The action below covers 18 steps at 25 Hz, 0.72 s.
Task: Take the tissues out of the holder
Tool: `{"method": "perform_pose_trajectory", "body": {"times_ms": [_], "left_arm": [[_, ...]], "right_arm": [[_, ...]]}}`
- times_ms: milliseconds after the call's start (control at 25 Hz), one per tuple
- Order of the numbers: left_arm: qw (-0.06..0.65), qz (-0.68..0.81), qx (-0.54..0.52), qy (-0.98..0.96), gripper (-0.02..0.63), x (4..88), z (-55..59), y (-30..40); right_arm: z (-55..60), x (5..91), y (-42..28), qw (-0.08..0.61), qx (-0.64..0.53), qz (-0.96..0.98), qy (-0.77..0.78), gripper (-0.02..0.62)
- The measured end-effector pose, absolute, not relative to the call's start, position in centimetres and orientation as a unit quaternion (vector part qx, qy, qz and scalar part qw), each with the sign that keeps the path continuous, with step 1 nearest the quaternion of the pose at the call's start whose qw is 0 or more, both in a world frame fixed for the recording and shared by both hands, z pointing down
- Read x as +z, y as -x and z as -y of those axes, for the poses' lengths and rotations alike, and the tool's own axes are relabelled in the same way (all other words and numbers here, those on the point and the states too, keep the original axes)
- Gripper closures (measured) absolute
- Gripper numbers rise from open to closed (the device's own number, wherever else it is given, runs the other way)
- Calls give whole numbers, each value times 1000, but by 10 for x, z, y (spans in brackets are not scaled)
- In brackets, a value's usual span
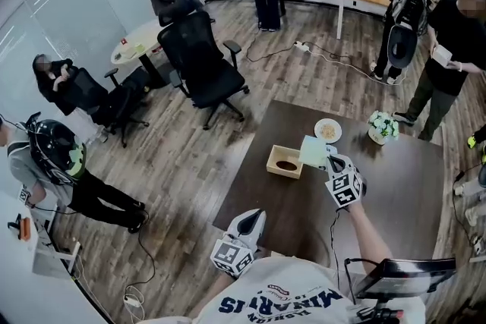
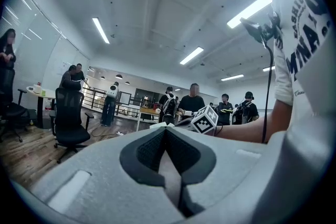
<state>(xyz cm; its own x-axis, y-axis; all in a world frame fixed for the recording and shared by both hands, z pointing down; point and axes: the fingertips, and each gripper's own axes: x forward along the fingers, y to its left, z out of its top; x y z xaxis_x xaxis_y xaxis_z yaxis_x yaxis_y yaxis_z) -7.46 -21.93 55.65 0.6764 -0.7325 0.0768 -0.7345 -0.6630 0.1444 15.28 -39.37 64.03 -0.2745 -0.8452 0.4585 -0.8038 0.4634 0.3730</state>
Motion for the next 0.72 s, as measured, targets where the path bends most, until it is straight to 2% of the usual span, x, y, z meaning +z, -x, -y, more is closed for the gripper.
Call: {"method": "perform_pose_trajectory", "body": {"times_ms": [320,720], "left_arm": [[87,396,14,-914,603,562,225,68],[85,396,19,-914,603,563,227,69]], "right_arm": [[374,727,-196,357,5,767,-533,584],[361,806,-199,376,37,774,-509,584]]}}
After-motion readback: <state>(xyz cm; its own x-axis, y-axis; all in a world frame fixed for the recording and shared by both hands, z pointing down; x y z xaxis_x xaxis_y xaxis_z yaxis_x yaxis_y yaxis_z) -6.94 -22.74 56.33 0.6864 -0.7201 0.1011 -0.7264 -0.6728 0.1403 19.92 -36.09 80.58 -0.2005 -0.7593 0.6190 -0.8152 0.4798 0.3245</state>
